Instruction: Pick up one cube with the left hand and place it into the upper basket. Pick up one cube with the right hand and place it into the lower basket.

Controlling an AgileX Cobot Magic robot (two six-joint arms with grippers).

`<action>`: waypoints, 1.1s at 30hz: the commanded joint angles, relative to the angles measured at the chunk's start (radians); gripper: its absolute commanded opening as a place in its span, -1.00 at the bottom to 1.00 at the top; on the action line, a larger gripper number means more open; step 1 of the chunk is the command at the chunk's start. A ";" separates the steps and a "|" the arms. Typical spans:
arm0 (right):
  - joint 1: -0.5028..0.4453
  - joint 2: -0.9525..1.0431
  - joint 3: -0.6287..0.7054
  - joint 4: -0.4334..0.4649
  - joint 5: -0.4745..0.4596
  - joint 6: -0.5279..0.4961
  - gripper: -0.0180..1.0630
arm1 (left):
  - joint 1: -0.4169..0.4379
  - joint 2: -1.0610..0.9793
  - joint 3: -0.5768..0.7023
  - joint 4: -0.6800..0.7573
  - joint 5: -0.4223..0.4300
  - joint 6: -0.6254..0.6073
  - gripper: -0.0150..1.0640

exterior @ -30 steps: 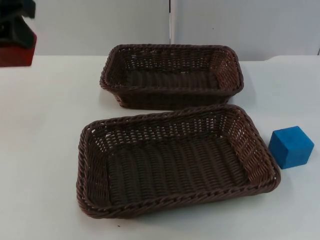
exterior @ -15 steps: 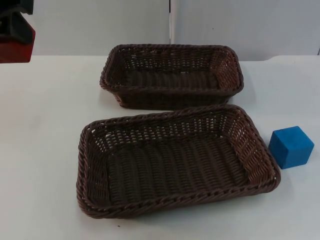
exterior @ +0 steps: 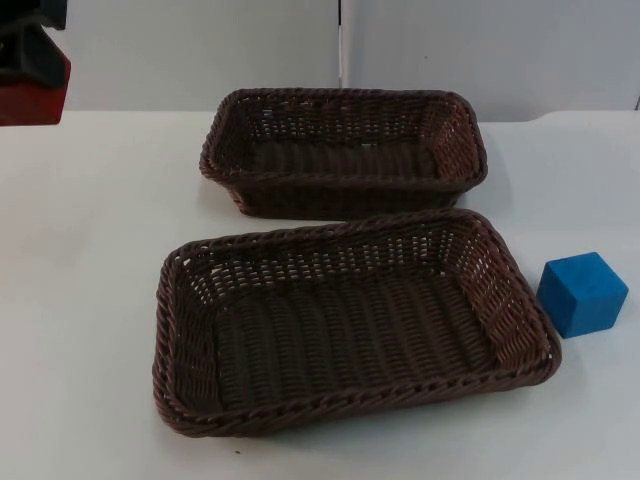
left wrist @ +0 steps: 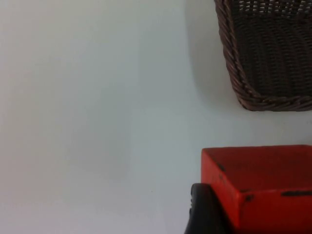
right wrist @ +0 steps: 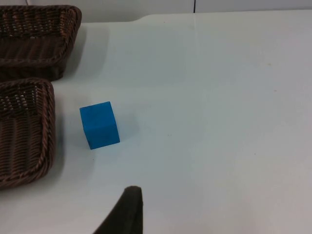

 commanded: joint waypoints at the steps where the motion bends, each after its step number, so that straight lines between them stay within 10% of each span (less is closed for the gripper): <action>1: -0.006 -0.004 0.002 0.000 -0.003 -0.003 0.97 | -0.006 -0.006 0.002 -0.015 -0.028 0.004 -0.98; 14: -0.006 -0.004 0.002 0.000 -0.003 -0.003 0.97 | -0.006 0.027 -0.031 -0.015 -0.038 0.004 -0.98; 33: -0.006 -0.004 0.002 0.000 -0.003 -0.003 0.97 | -0.112 0.337 -0.419 -0.089 0.045 0.087 -0.98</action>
